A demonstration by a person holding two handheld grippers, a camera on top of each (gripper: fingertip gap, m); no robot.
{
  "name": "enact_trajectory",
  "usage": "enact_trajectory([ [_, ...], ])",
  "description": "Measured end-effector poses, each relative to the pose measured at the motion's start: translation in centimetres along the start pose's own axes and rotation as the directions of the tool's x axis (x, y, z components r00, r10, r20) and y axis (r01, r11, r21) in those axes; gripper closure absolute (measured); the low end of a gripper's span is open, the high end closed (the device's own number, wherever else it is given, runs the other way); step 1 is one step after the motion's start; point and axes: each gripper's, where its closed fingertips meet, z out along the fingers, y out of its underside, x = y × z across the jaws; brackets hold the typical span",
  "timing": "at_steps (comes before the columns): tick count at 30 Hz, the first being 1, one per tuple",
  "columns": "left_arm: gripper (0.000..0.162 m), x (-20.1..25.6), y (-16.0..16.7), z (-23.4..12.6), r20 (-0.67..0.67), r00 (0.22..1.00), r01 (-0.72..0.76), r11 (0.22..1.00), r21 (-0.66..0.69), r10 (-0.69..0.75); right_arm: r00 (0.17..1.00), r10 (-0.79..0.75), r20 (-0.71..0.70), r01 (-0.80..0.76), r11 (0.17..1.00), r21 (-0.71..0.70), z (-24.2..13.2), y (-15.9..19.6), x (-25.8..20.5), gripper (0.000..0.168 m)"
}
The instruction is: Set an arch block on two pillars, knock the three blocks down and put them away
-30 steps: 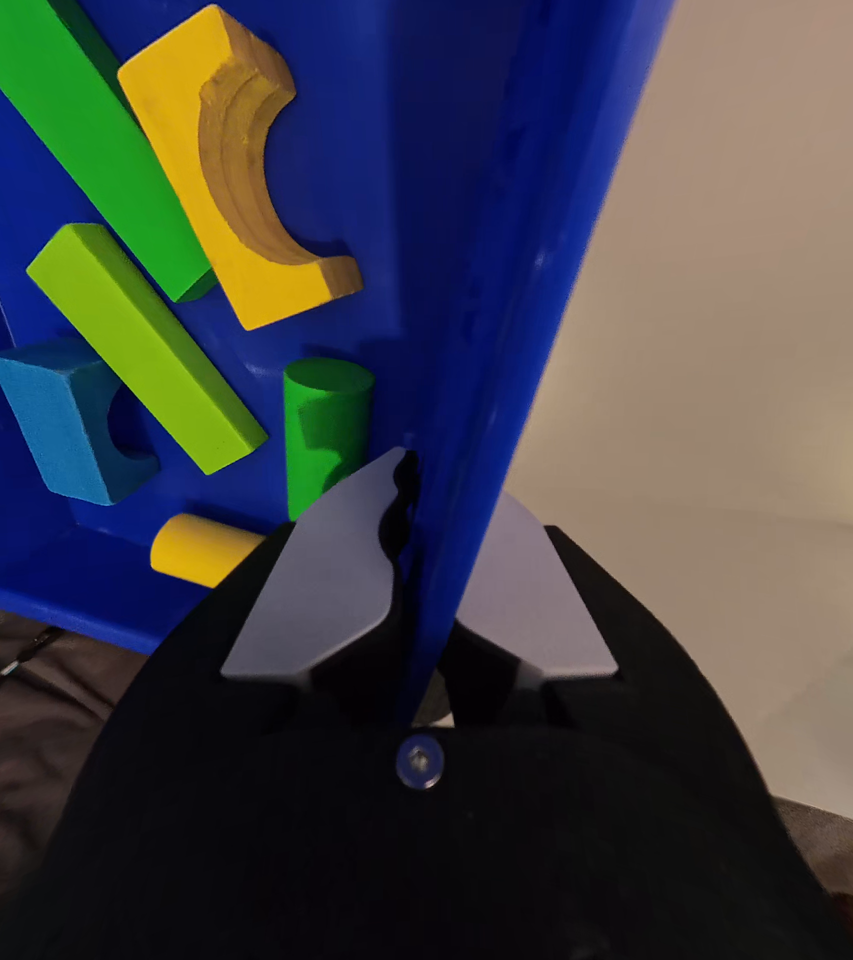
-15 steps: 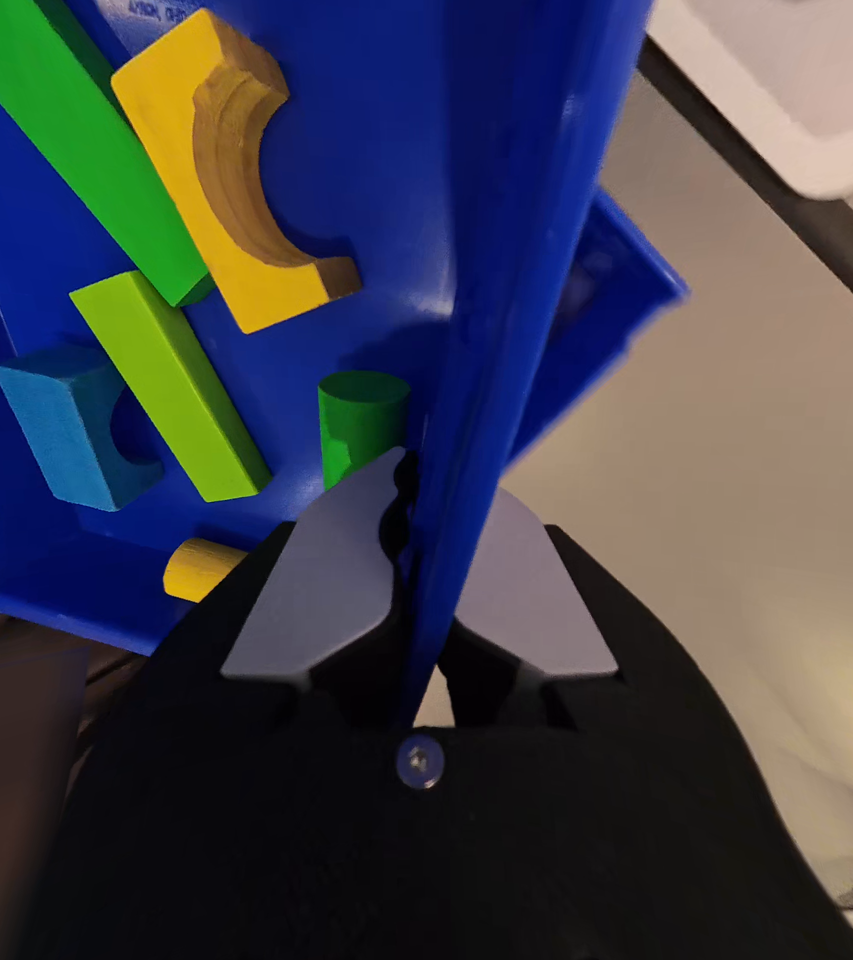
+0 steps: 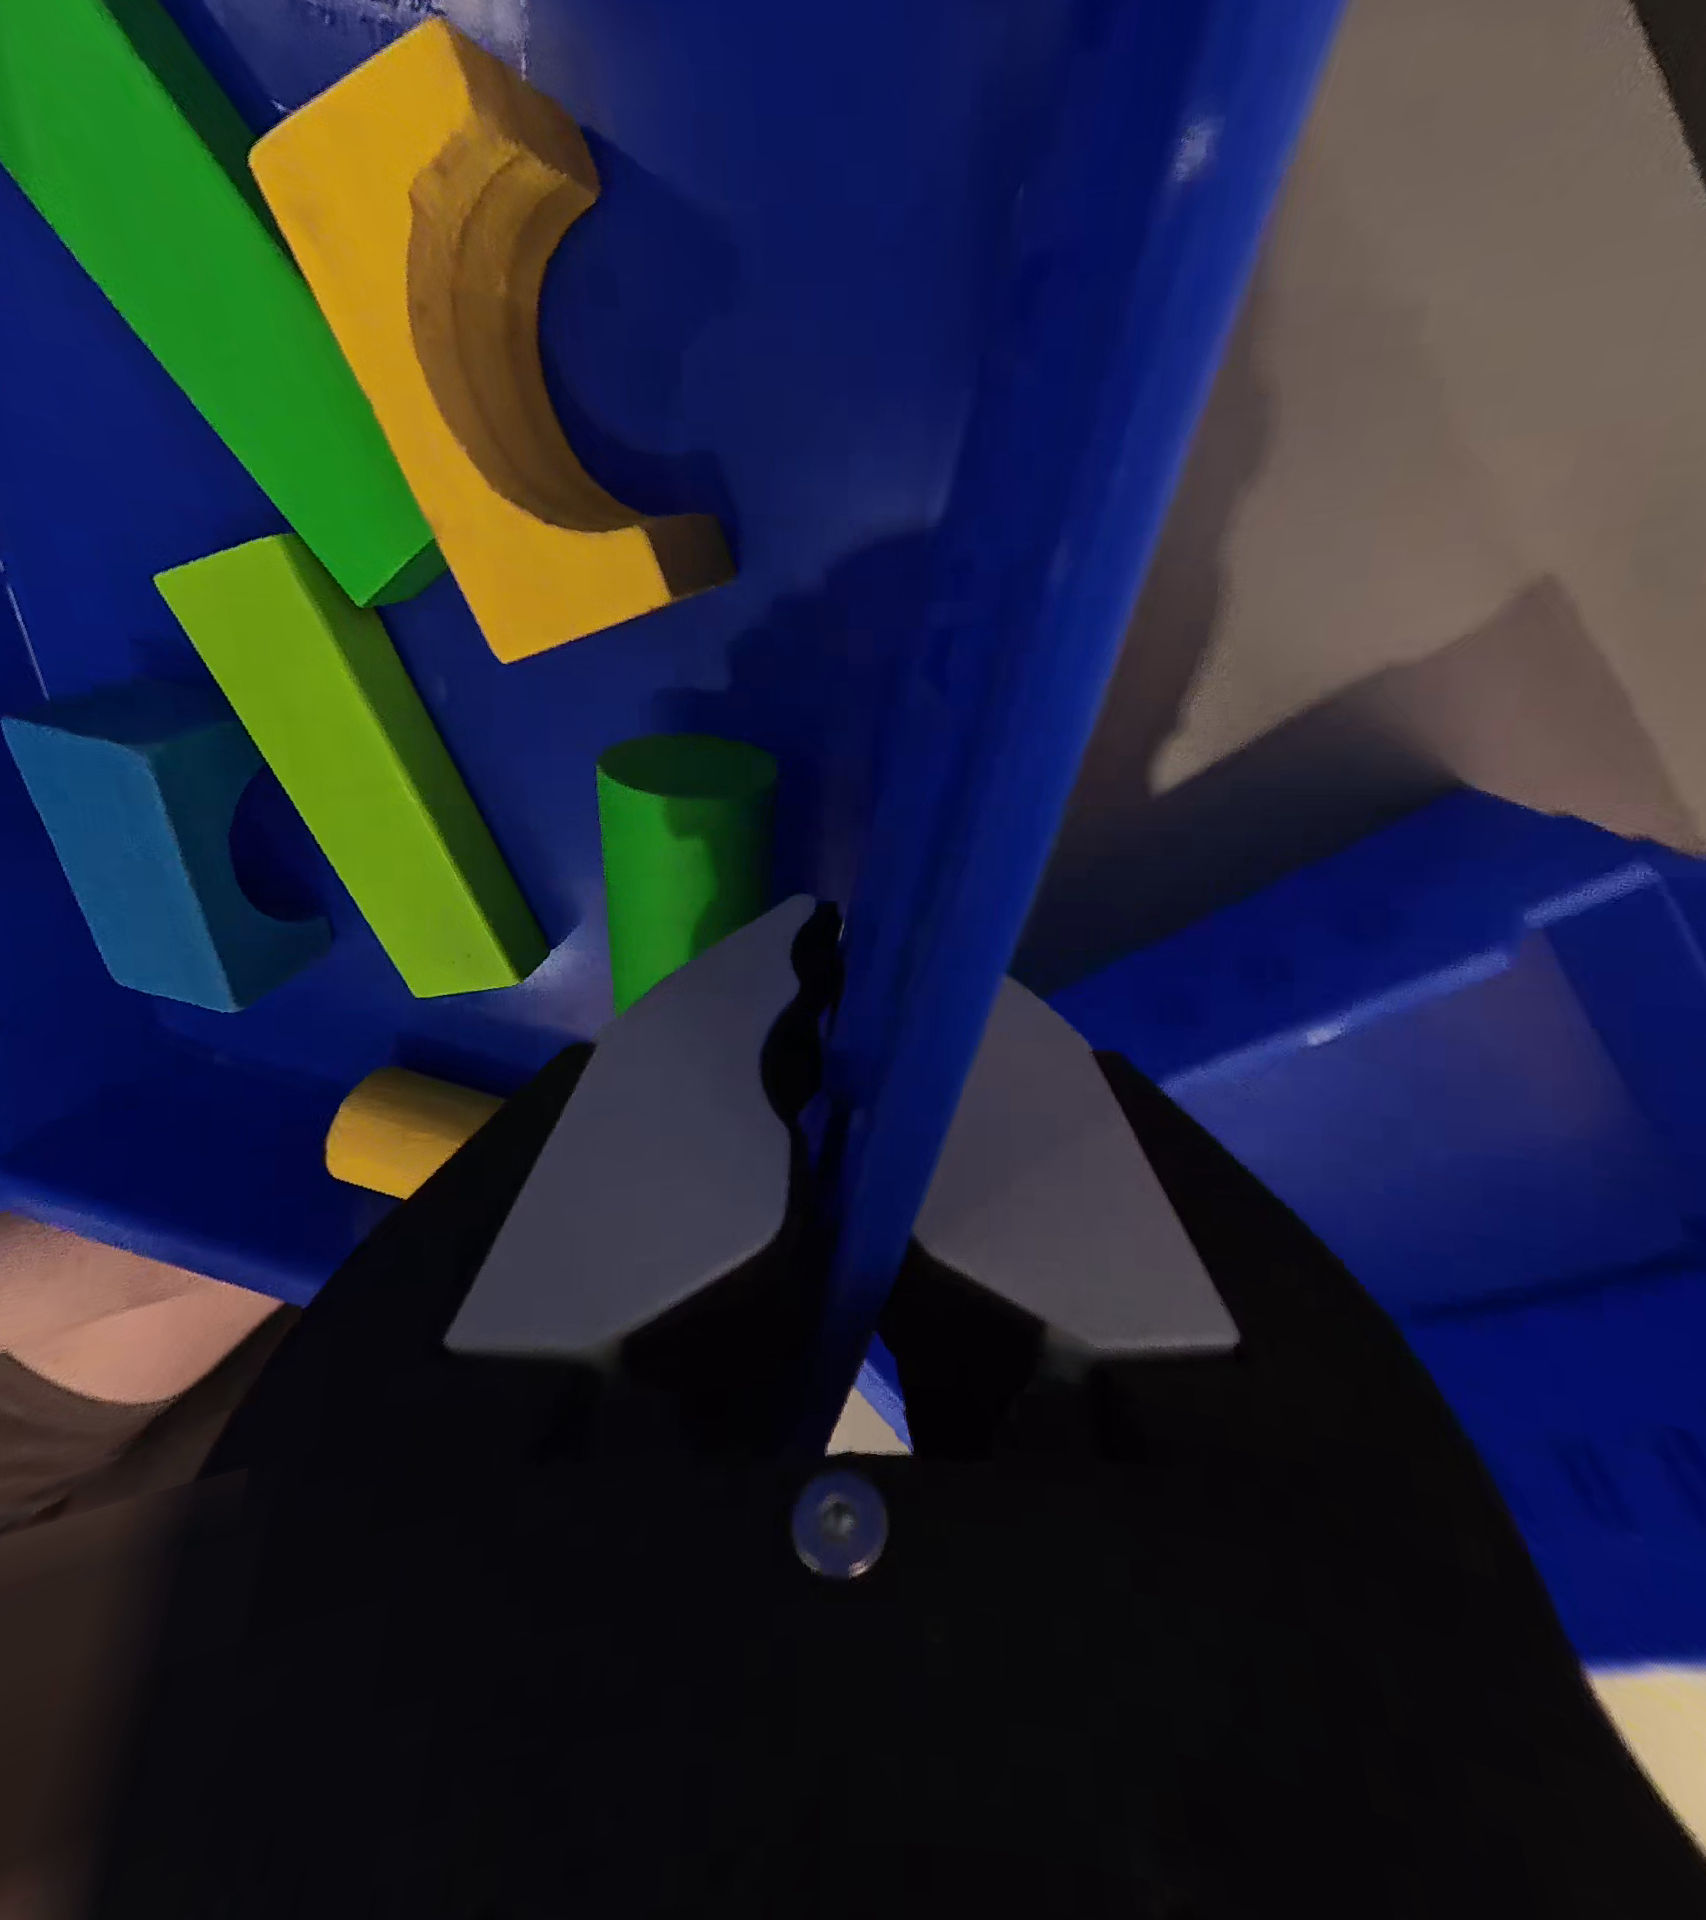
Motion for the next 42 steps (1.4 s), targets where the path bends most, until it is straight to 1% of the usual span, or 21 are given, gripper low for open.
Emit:
enact_trajectory([
  [4, 0.089, -1.2, 1.0, 0.7, -0.007, 0.999, 0.036, 0.999, -0.027, -0.036, 1.000, 0.024, 0.019, -0.024, 0.999, -0.021, 3.5, -0.5, -0.7, 0.161],
  [10, 0.090, -1.5, 4.1, 2.7, -0.044, 0.998, 0.027, 0.986, -0.165, -0.034, 0.994, 0.110, -0.005, -0.110, 0.991, -0.074, 9.1, 0.6, 0.7, 0.162],
  [12, 0.090, -1.7, 4.4, 3.1, -0.036, 0.999, 0.022, 0.984, -0.175, -0.029, 0.994, 0.104, -0.043, -0.106, 0.992, -0.067, 10.4, 1.0, 1.1, 0.158],
  [14, 0.090, -1.8, 4.6, 3.4, -0.028, 0.999, 0.012, 0.983, -0.183, -0.017, 0.997, 0.041, -0.068, -0.044, 0.998, -0.044, 10.2, 1.0, 1.0, 0.154],
  [16, 0.091, -1.5, 4.7, 3.3, -0.039, 0.999, 0.000, 0.982, -0.190, -0.008, 0.995, -0.030, -0.094, 0.029, 1.000, -0.010, 9.0, 1.2, 0.9, 0.149],
  [18, 0.092, -1.5, 4.5, 3.1, -0.031, 1.000, -0.009, 0.983, -0.182, 0.003, 0.987, -0.103, -0.124, 0.119, 0.985, 0.127, 6.3, 0.7, 0.4, 0.141],
  [20, 0.095, -1.3, 3.8, 2.9, -0.028, 1.000, -0.016, 0.988, -0.151, 0.012, 0.956, -0.158, -0.247, 0.234, 0.919, 0.317, 1.9, 0.6, 0.8, 0.141],
  [22, 0.094, -0.8, 3.2, 2.8, -0.039, 0.999, -0.015, 0.991, -0.131, 0.010, 0.913, -0.133, -0.385, 0.322, 0.815, 0.482, -3.2, 1.6, 1.9, 0.141],
  [24, 0.093, -0.2, 2.9, 2.7, -0.051, 0.999, -0.026, 0.992, -0.123, 0.019, 0.862, -0.041, -0.506, 0.354, 0.762, 0.542, -7.2, 4.6, 4.8, 0.131],
  [25, 0.093, 0.0, 2.9, 2.7, -0.052, 0.998, -0.035, 0.991, -0.126, 0.028, 0.824, 0.016, -0.566, 0.354, 0.767, 0.536, -8.5, 6.7, 7.0, 0.123],
  [26, 0.092, 0.2, 2.9, 2.6, -0.052, 0.998, -0.042, 0.991, -0.128, 0.035, 0.782, 0.072, -0.619, 0.333, 0.791, 0.513, -9.4, 9.0, 9.6, 0.114],
  [28, 0.090, 0.4, 3.1, 2.6, -0.057, 0.998, -0.044, 0.989, -0.141, 0.037, 0.700, 0.194, -0.687, 0.195, 0.874, 0.445, -10.2, 14.2, 15.0, 0.106],
  [29, 0.090, 0.5, 3.2, 2.6, -0.061, 0.998, -0.041, 0.987, -0.153, 0.032, 0.682, 0.229, -0.695, 0.112, 0.906, 0.409, -9.7, 16.7, 17.1, 0.104],
  [31, 0.089, 0.7, 3.9, 2.7, -0.070, 0.997, -0.032, 0.981, -0.193, 0.019, 0.692, 0.282, -0.665, -0.028, 0.930, 0.366, -8.0, 20.6, 19.7, 0.104],
  [32, 0.089, 0.8, 4.4, 2.8, -0.072, 0.997, -0.034, 0.976, -0.217, 0.019, 0.730, 0.302, -0.613, -0.065, 0.924, 0.377, -6.9, 21.3, 20.0, 0.104],
  [34, 0.089, 0.7, 5.3, 3.2, -0.069, 0.997, -0.054, 0.964, -0.260, 0.037, 0.820, 0.337, -0.463, -0.144, 0.904, 0.402, -4.5, 21.7, 19.5, 0.104],
  [37, 0.087, 0.4, 6.7, 3.7, -0.065, 0.996, -0.071, 0.943, -0.326, 0.053, 0.855, 0.359, -0.373, -0.220, 0.904, 0.366, -2.1, 21.8, 19.5, 0.100],
  [39, 0.088, 0.4, 7.4, 3.8, -0.069, 0.996, -0.077, 0.930, -0.360, 0.056, 0.874, 0.334, -0.353, -0.242, 0.929, 0.281, -0.5, 22.2, 19.4, 0.101],
  [40, 0.088, 0.5, 7.7, 3.9, -0.078, 0.995, -0.083, 0.925, -0.371, 0.058, 0.893, 0.309, -0.327, -0.249, 0.945, 0.214, 0.5, 22.5, 19.1, 0.106],
  [41, 0.089, 0.7, 7.8, 3.9, -0.086, 0.994, -0.094, 0.921, -0.377, 0.067, 0.914, 0.295, -0.278, -0.261, 0.953, 0.153, 1.2, 22.8, 18.6, 0.129],
  [42, 0.089, 0.7, 8.0, 3.9, -0.088, 0.993, -0.107, 0.917, -0.384, 0.079, 0.911, 0.317, -0.265, -0.292, 0.948, 0.130, 1.2, 23.1, 18.8, 0.135],
])
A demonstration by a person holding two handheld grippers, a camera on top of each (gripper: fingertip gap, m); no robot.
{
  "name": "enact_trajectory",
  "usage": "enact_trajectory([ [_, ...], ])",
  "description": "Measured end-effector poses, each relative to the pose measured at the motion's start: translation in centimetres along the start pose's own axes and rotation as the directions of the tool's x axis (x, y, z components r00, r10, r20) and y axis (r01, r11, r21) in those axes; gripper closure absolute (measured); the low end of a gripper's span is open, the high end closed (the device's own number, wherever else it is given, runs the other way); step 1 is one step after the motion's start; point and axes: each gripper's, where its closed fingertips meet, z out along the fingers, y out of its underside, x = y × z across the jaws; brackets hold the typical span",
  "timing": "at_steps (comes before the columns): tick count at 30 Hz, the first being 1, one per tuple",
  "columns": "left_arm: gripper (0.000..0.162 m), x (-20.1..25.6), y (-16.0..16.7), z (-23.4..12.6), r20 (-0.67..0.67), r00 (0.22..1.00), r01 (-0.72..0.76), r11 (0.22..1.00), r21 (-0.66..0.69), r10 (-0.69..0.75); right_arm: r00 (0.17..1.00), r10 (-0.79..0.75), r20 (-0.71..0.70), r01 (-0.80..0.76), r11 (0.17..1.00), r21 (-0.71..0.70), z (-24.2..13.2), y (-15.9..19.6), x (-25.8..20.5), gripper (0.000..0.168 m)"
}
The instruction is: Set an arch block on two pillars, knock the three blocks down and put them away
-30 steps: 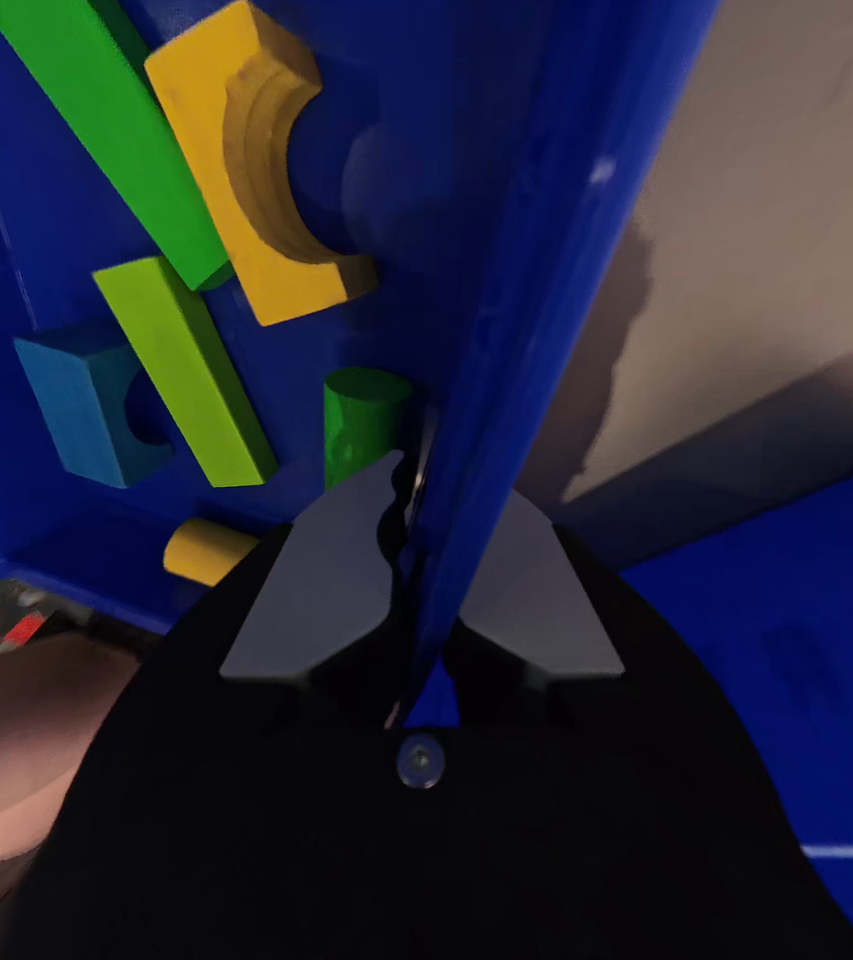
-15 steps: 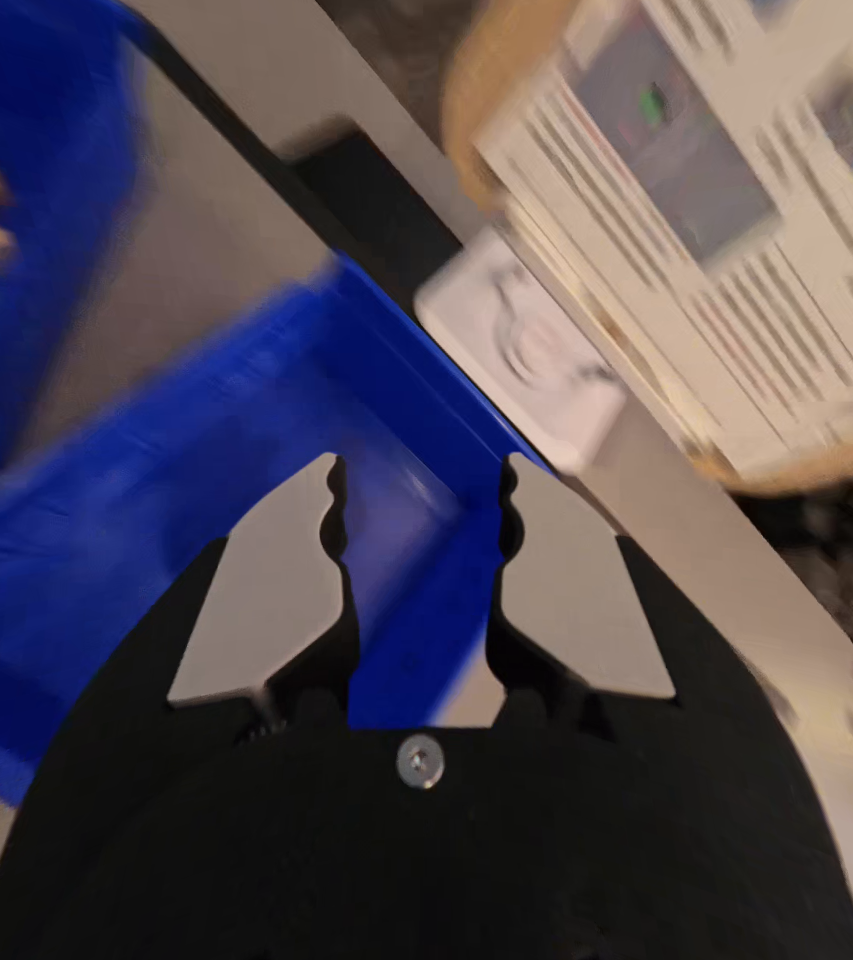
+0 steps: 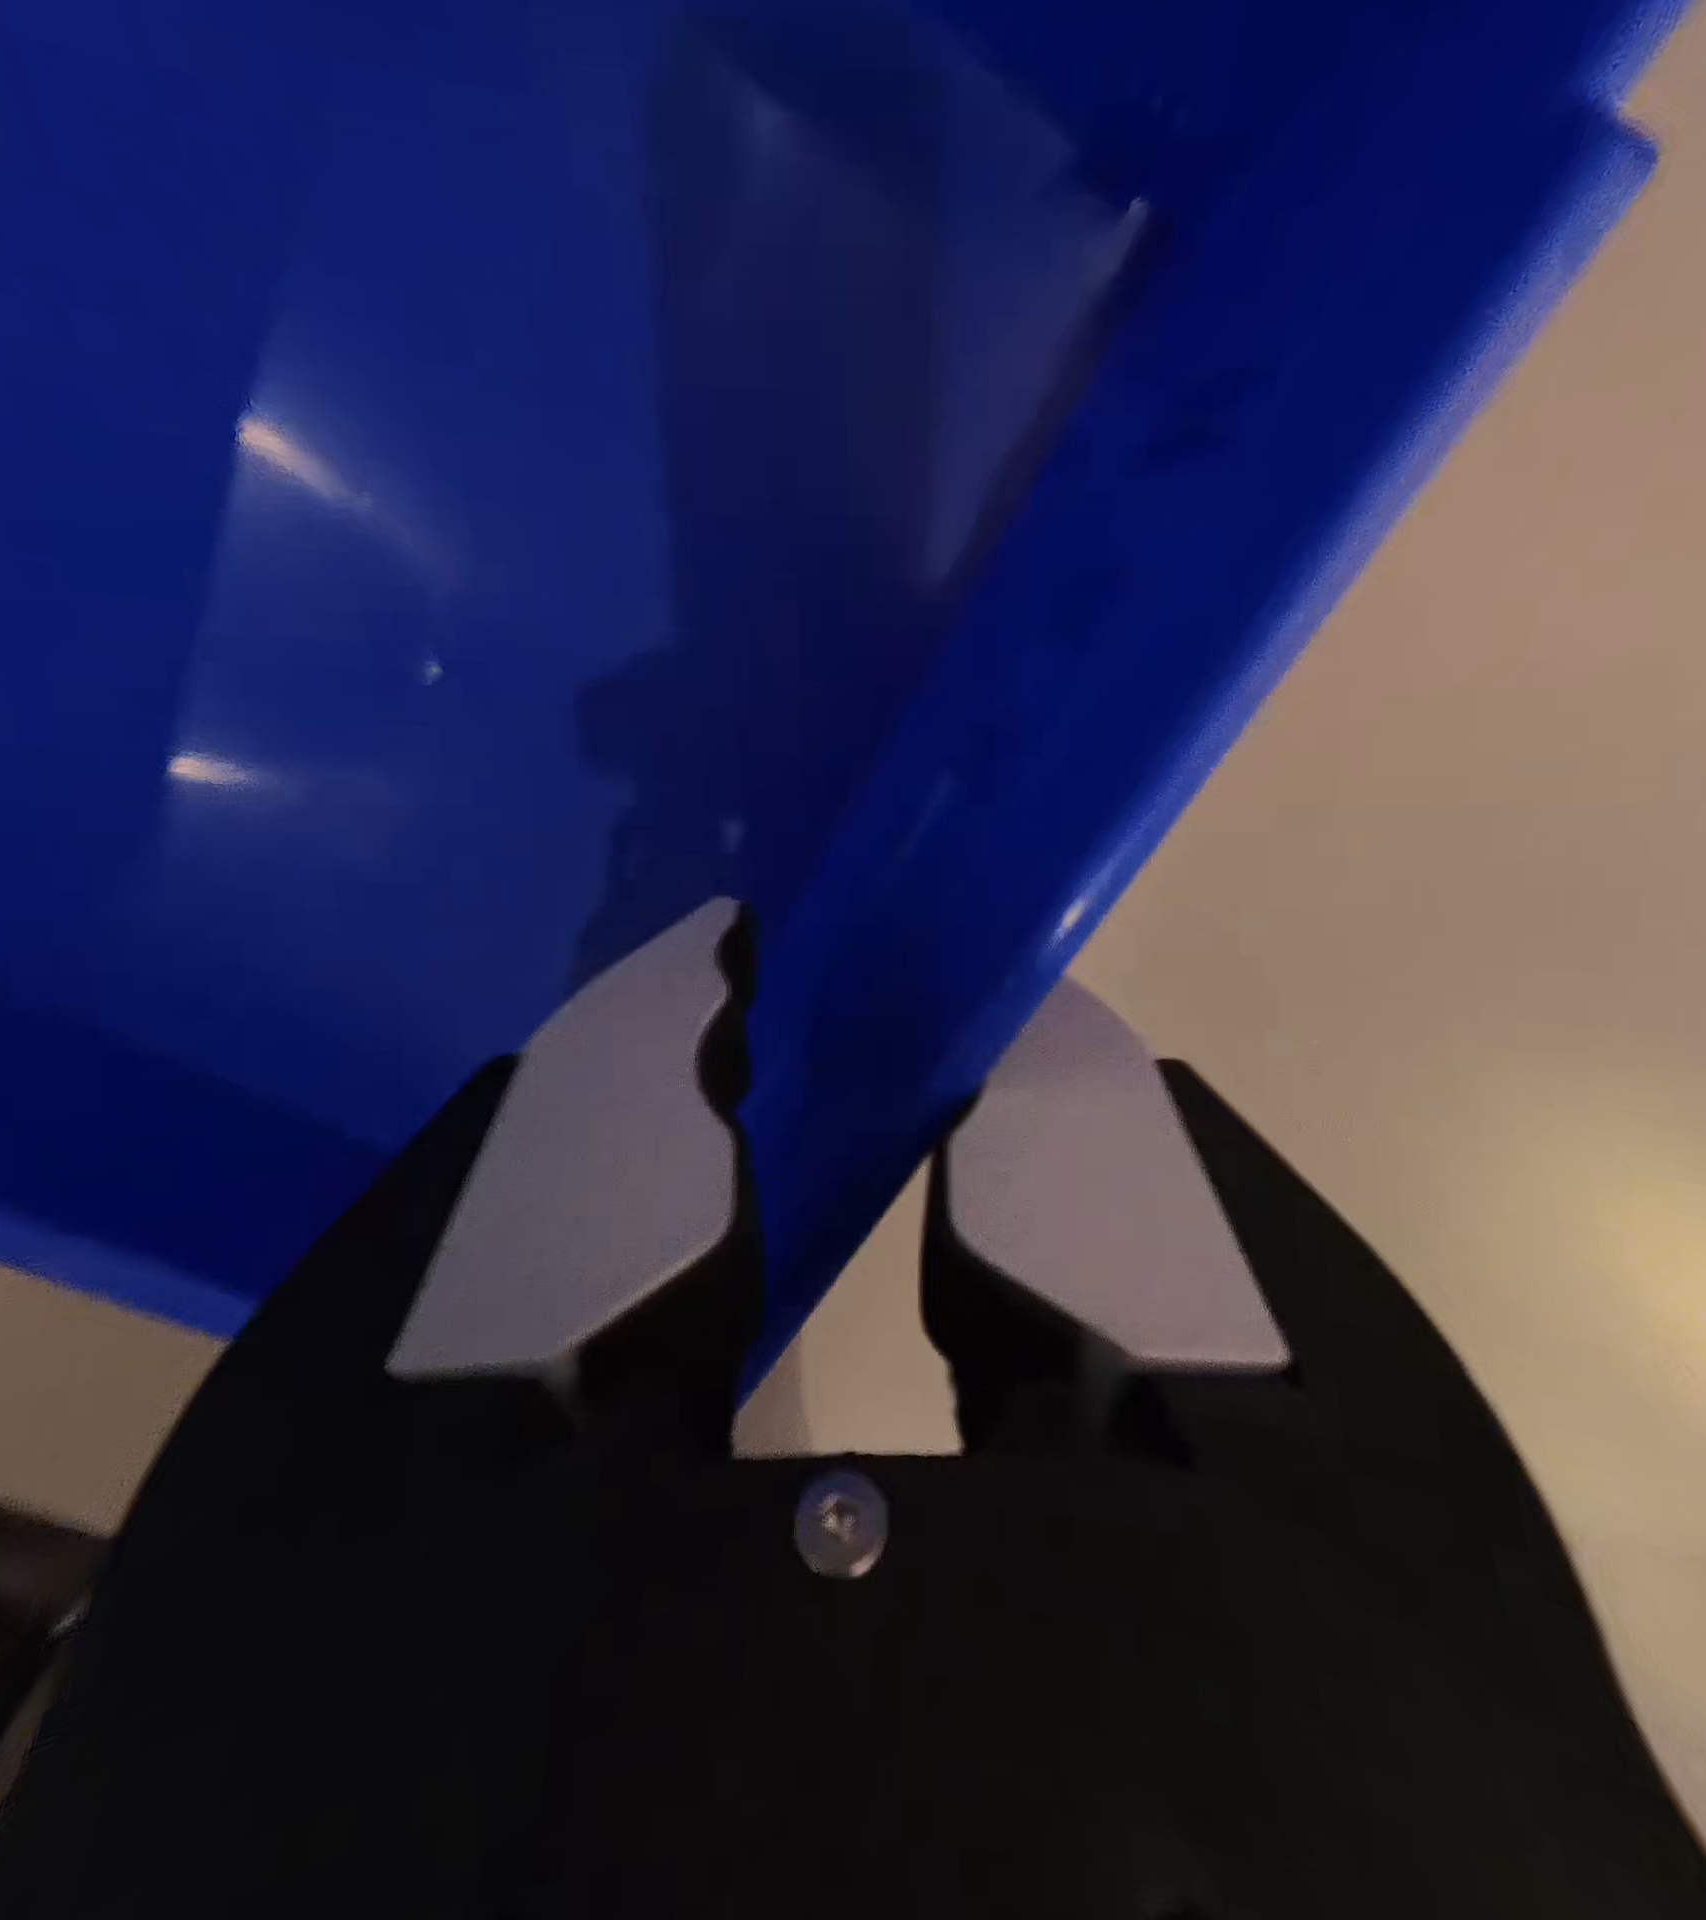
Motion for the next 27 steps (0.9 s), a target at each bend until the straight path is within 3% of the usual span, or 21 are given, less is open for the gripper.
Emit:
enact_trajectory([
  [1, 0.089, 0.0, 0.1, 0.1, 0.006, 1.000, -0.008, 1.000, -0.010, 0.008, 0.999, 0.035, 0.032, -0.035, 0.999, -0.008, -0.2, -0.1, 0.2, 0.149],
  [3, 0.089, 0.1, 0.3, 0.3, 0.005, 1.000, -0.014, 1.000, -0.026, 0.014, 0.996, 0.054, 0.065, -0.052, 0.998, -0.024, -0.1, 0.1, 1.5, 0.158],
  [9, 0.089, 1.9, 0.3, 0.6, -0.030, 0.997, -0.077, 0.996, -0.046, 0.076, 0.993, 0.105, 0.054, -0.106, 0.994, 0.018, -0.6, 2.3, 8.7, 0.161],
  [18, 0.089, 5.3, -0.6, 0.4, -0.060, 0.983, -0.177, 0.983, -0.048, 0.175, 0.956, 0.292, 0.001, -0.291, 0.954, 0.075, -2.3, 11.0, 22.3, 0.160],
  [27, 0.089, 6.2, 0.0, 0.8, -0.062, 0.982, -0.185, 0.978, -0.096, 0.180, 0.903, 0.429, -0.001, -0.423, 0.892, 0.160, -3.6, 18.4, 31.8, 0.160],
])
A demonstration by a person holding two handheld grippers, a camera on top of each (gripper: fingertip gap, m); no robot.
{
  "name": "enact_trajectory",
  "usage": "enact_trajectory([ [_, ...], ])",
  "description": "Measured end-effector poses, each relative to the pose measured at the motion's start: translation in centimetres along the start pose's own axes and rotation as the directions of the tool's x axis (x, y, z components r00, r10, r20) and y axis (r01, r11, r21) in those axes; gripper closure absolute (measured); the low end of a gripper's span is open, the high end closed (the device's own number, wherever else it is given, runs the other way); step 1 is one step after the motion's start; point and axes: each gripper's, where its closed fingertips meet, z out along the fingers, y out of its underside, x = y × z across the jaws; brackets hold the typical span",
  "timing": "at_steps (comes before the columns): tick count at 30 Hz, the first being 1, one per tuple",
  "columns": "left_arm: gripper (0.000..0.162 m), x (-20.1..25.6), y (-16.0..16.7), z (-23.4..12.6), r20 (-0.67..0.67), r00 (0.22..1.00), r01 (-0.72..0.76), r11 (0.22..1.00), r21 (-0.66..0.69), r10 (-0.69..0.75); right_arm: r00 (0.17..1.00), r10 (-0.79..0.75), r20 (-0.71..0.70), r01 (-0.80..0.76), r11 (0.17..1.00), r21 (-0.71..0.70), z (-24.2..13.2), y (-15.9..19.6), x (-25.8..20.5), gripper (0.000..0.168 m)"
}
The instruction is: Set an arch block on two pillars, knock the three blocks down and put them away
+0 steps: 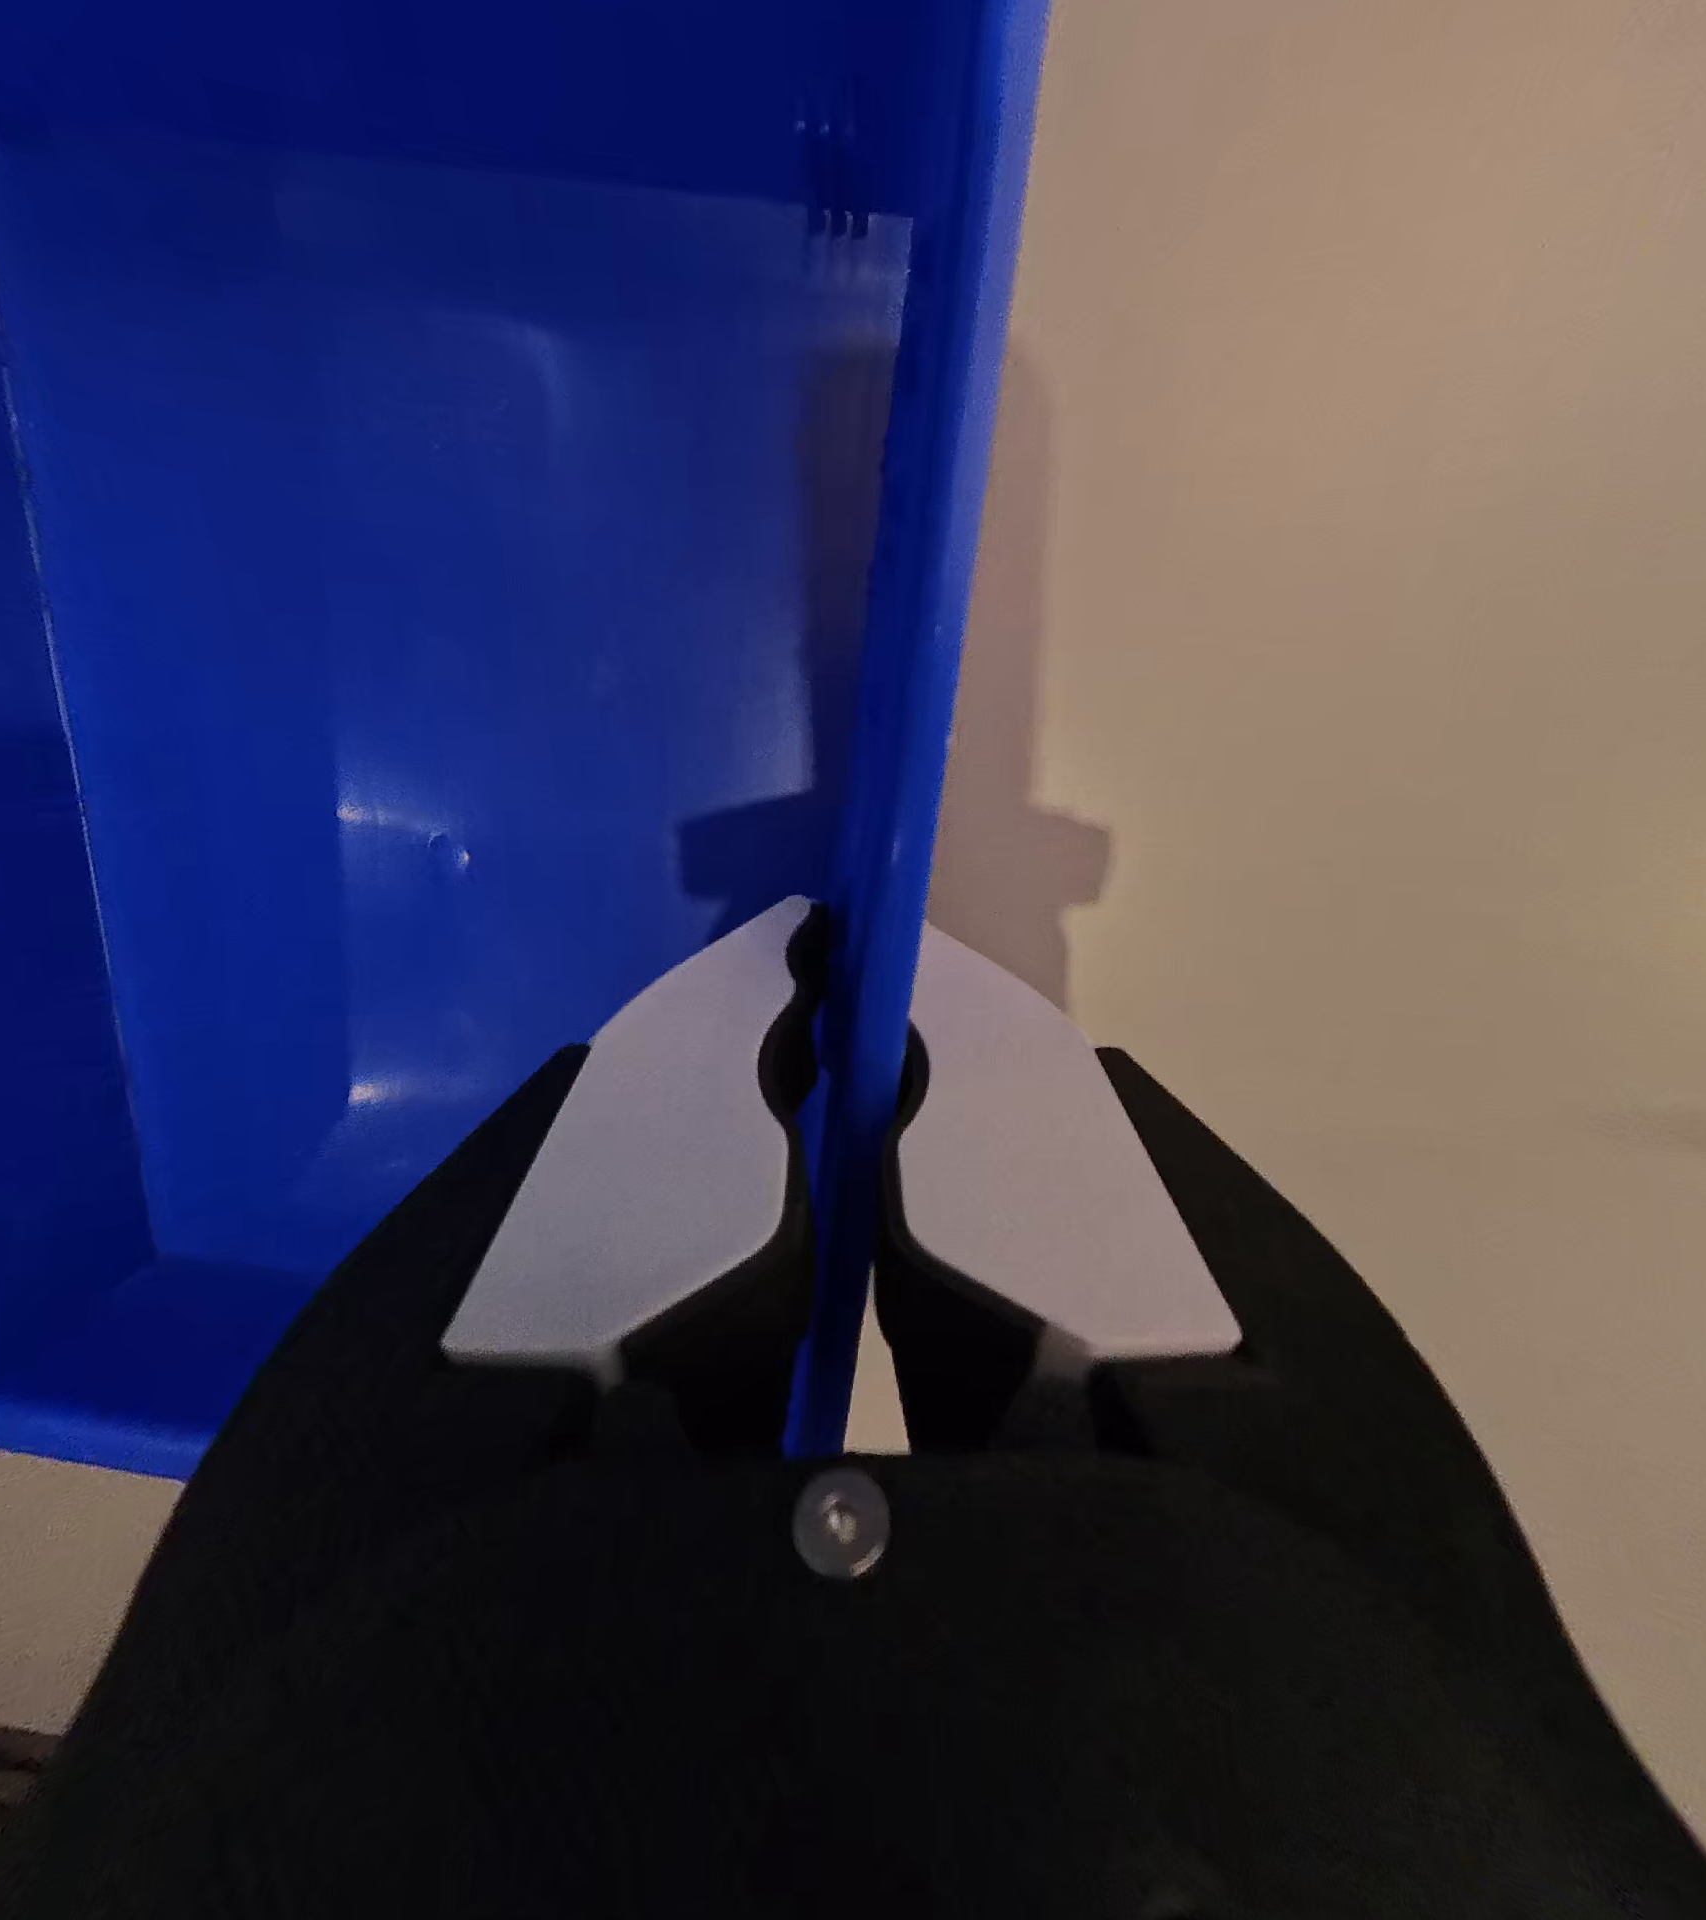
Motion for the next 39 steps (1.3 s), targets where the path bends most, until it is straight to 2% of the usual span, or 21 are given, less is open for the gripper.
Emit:
enact_trajectory([
  [4, 0.090, -0.7, 0.7, 0.3, 0.018, 1.000, 0.021, 0.999, -0.031, -0.020, 0.999, 0.024, -0.022, -0.024, 1.000, 0.017, -0.4, 0.5, 2.9, 0.160],
  [9, 0.087, -1.2, 2.4, 1.2, -0.006, 0.998, 0.064, 0.995, -0.074, -0.065, 0.998, -0.016, -0.055, 0.016, 1.000, 0.007, -0.5, 0.8, 3.3, 0.158],
  [12, 0.086, -1.8, 4.1, 2.1, -0.009, 0.992, 0.126, 0.984, -0.125, -0.128, 0.996, -0.060, -0.070, 0.061, 0.998, 0.014, -0.6, 0.6, 3.1, 0.144],
  [15, 0.083, -2.3, 6.1, 3.3, -0.020, 0.987, 0.151, 0.968, -0.199, -0.158, 0.996, -0.043, -0.076, 0.049, 0.996, 0.075, -1.3, -0.4, 2.9, 0.139],
  [19, 0.085, -2.2, 8.4, 5.1, -0.064, 0.979, 0.165, 0.934, -0.318, -0.194, 0.994, -0.050, -0.092, 0.057, 0.995, 0.076, -1.7, -0.4, 2.7, 0.125],
  [23, 0.085, -2.8, 11.6, 6.5, 0.001, 0.987, 0.139, 0.867, -0.478, -0.158, 0.997, 0.006, -0.076, 0.006, 0.989, 0.151, -2.6, -1.2, 2.7, 0.125],
  [27, 0.109, -1.3, 13.6, 7.3, -0.087, 0.975, 0.118, 0.808, -0.577, -0.204, 0.994, 0.046, -0.095, -0.024, 0.973, 0.228, -4.2, -1.8, 3.4, 0.126],
  [28, 0.116, -0.9, 13.8, 7.4, -0.113, 0.970, 0.109, 0.801, -0.589, -0.216, 0.995, 0.042, -0.089, -0.020, 0.972, 0.236, -4.4, -1.8, 3.2, 0.126],
  [29, 0.132, -0.1, 13.7, 7.5, -0.164, 0.959, 0.092, 0.799, -0.595, -0.232, 0.996, 0.037, -0.082, -0.016, 0.971, 0.240, -4.5, -1.9, 3.0, 0.126],
  [34, 0.132, -0.1, 12.3, 8.7, -0.198, 0.971, 0.001, 0.830, -0.558, -0.135, 0.995, 0.000, -0.100, 0.024, 0.971, 0.238, -3.9, -2.5, 2.5, 0.125],
  [39, 0.132, 0.8, 9.4, 10.9, -0.223, 0.975, -0.107, 0.897, -0.430, 0.009, 0.991, -0.020, -0.130, 0.049, 0.973, 0.223, -3.8, -2.4, 2.6, 0.126],
])
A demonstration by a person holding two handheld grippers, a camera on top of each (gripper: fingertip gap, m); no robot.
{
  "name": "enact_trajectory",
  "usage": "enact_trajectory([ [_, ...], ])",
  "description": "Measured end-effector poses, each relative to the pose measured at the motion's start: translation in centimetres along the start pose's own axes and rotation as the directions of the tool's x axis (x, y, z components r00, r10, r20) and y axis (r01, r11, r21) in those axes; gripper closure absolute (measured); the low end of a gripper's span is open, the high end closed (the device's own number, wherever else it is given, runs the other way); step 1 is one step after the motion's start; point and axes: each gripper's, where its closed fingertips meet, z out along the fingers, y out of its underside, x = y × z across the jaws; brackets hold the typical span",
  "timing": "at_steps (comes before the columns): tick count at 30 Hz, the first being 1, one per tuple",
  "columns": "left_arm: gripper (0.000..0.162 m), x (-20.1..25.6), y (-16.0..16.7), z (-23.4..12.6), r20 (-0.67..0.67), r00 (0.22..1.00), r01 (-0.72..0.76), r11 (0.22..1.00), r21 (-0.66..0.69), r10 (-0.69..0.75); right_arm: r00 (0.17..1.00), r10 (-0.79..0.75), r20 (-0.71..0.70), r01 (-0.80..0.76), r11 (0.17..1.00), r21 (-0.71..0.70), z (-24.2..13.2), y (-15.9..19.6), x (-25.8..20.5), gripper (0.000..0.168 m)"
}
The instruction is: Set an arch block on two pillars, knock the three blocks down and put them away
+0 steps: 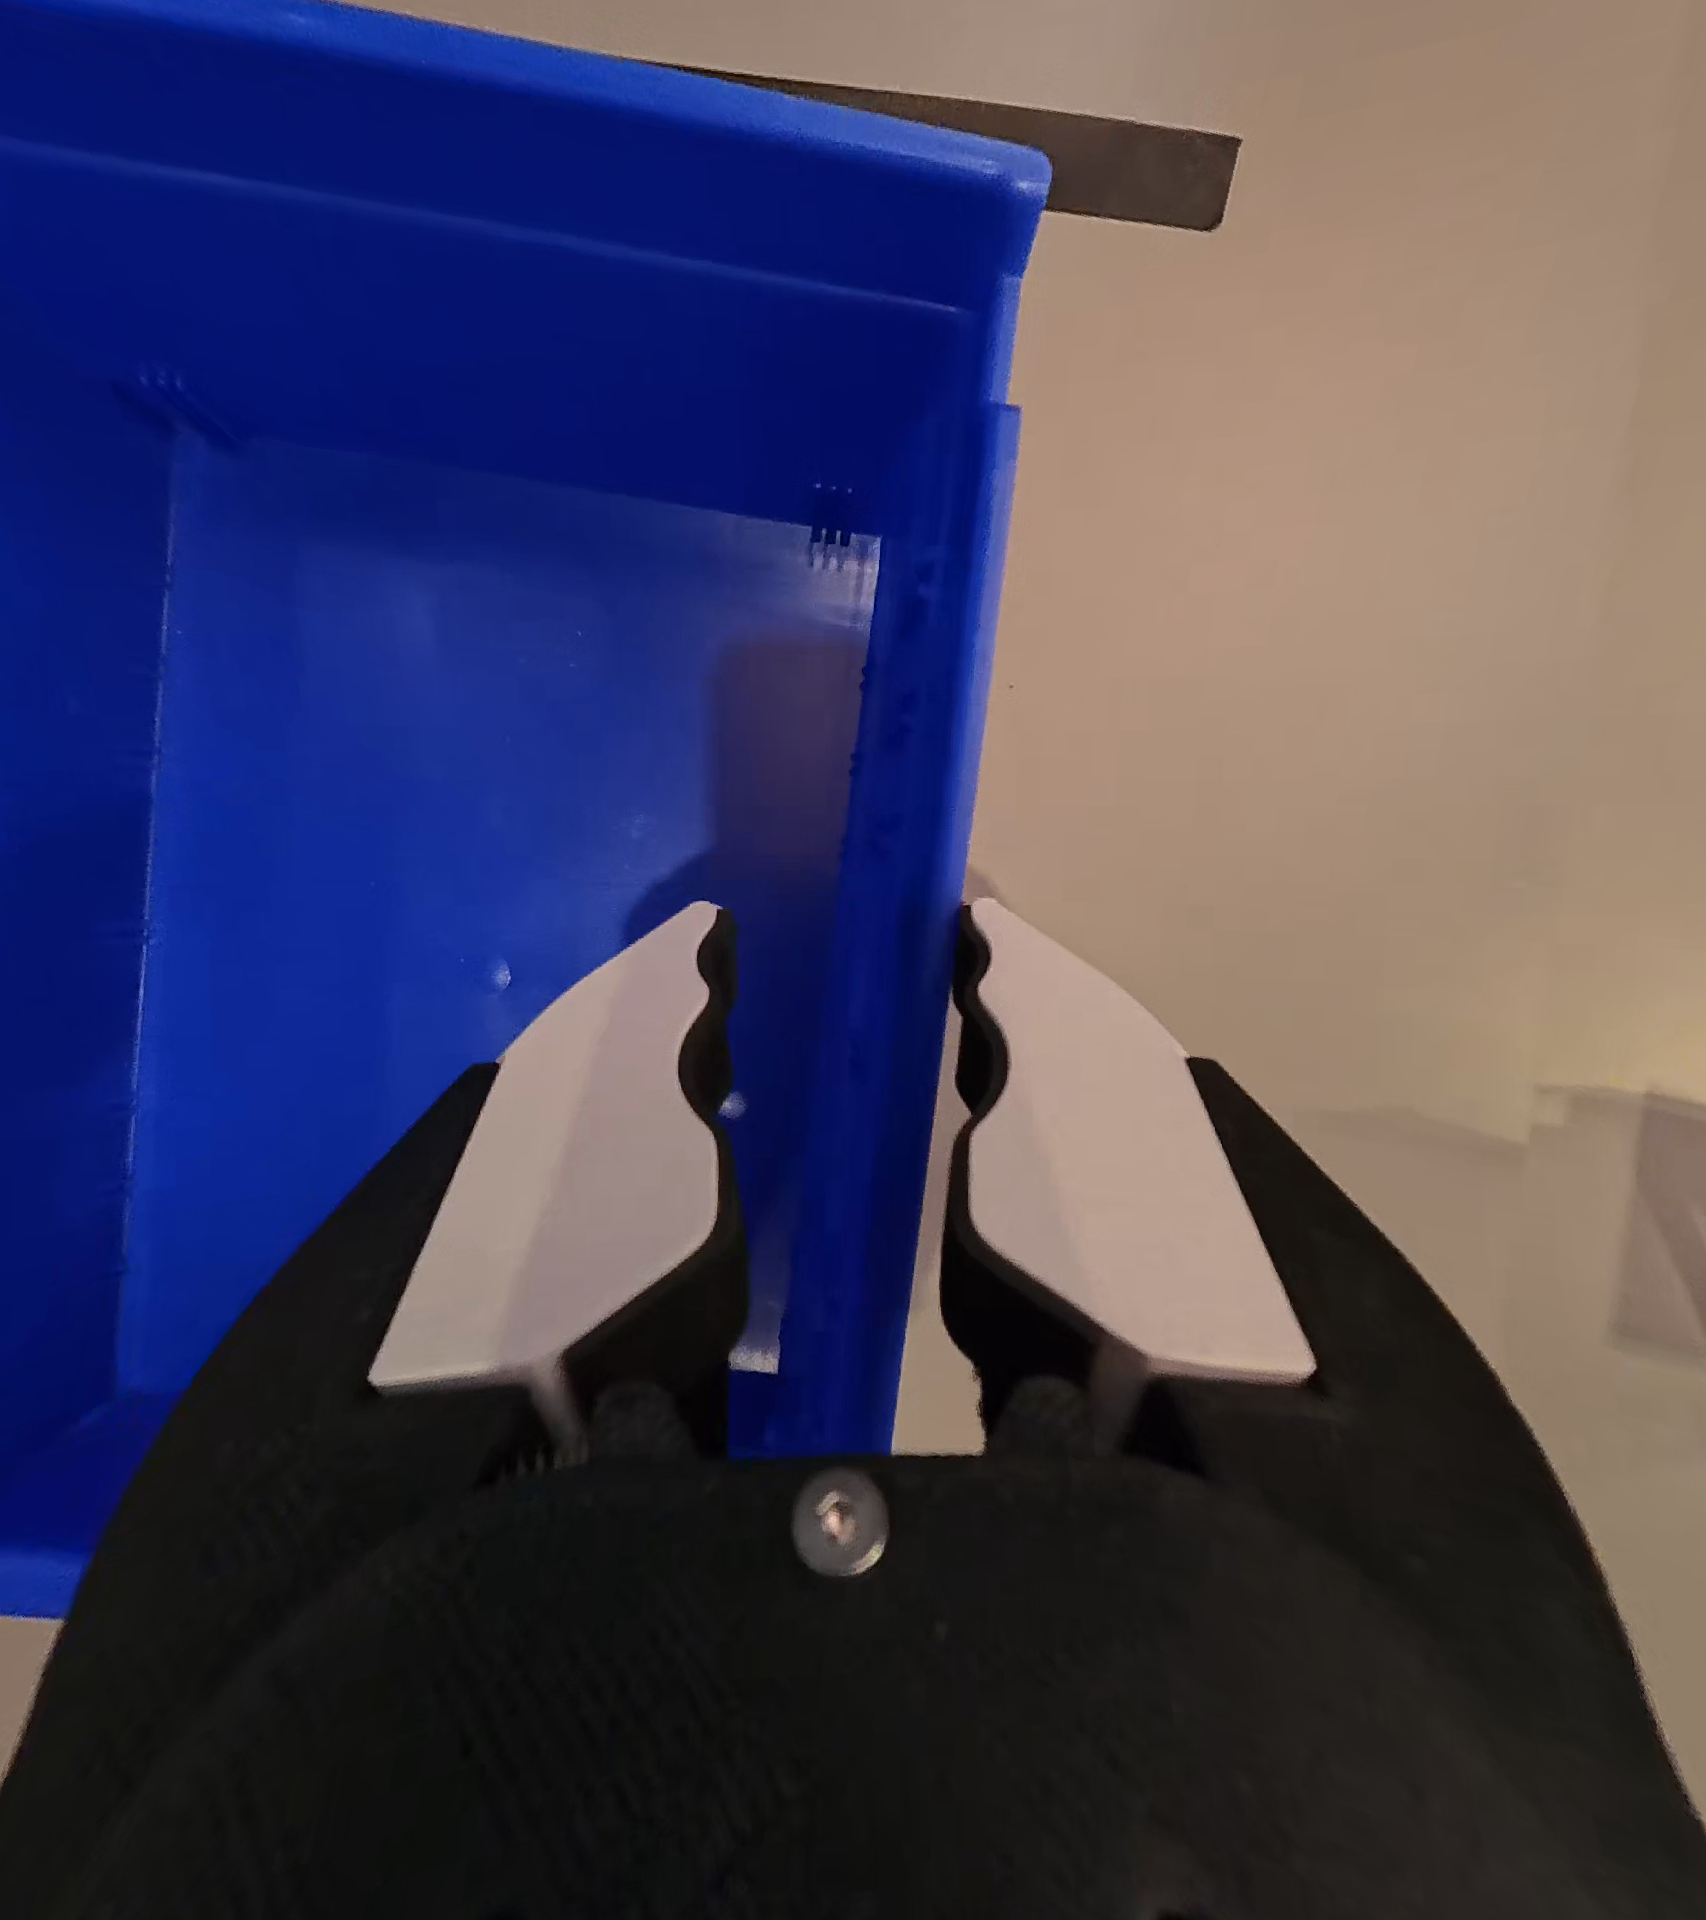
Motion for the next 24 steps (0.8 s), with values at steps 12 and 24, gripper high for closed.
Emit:
enact_trajectory([
  [12, 0.128, -0.6, -3.5, 0.2, 0.098, 0.978, -0.197, 0.969, 0.148, 0.183, 1.000, 0.008, 0.025, -0.008, 1.000, 0.025, -0.3, -0.1, 0.0, 0.126],
  [24, 0.114, 7.7, -2.4, -7.3, -0.253, 0.967, 0.024, 0.987, 0.161, 0.017, 1.000, -0.015, 0.003, 0.014, 0.995, 0.094, -1.7, -1.1, -0.2, 0.126],
])
